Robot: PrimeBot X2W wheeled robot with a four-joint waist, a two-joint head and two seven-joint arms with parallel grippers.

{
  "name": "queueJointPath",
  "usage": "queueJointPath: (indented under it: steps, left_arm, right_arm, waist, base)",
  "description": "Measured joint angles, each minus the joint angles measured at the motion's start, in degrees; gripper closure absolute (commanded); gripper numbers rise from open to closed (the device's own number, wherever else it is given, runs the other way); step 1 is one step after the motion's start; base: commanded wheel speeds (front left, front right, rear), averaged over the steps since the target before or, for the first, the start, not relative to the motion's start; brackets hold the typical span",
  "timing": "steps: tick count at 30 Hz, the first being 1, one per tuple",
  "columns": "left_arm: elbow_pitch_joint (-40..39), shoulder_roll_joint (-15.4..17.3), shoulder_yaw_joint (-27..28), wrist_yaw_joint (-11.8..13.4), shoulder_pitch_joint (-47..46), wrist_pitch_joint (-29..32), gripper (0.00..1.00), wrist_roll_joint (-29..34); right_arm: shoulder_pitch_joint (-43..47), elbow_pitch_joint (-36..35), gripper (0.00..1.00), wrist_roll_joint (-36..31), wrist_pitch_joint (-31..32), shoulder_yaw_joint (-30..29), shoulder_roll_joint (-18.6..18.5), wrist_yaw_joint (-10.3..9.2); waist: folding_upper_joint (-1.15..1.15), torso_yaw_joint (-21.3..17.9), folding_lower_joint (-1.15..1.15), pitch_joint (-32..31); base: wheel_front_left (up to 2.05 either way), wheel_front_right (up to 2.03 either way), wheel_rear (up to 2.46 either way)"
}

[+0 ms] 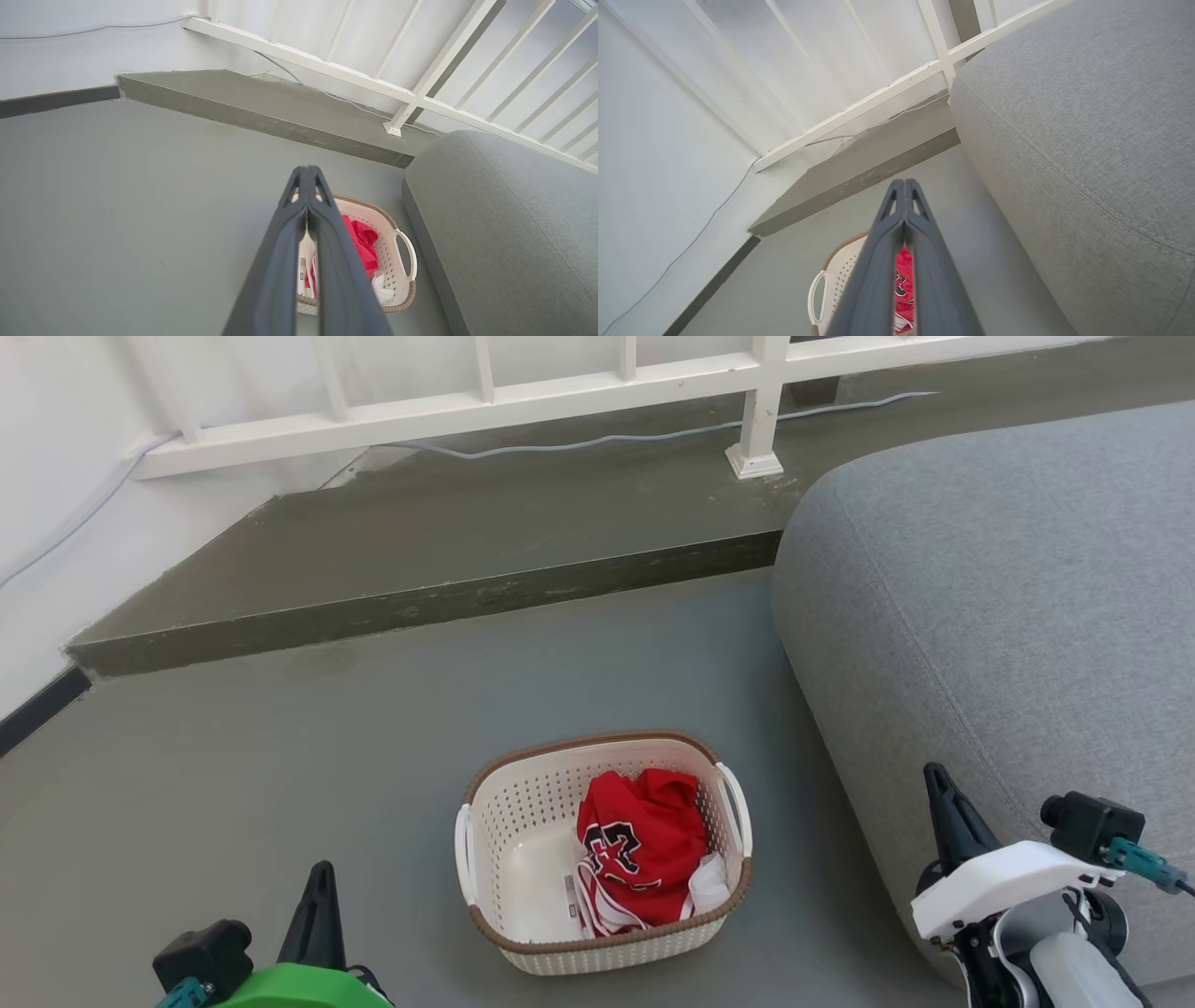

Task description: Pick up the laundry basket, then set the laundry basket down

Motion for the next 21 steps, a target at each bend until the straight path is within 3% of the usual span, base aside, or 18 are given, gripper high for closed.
queueJointPath:
  steps: [21]
  left_arm:
    - [0.6, 0.2, 2.7, -2.3, -1.0, 3.5, 1.00, -14.2]
  right_arm:
    - [-0.1, -0.1, 1.00, 12.8, 3.9, -4.7, 1.5, 1.90]
  waist:
    - [0.00, 0.8, 0.00, 0.3]
  base:
    - [0.00, 0.00, 0.00]
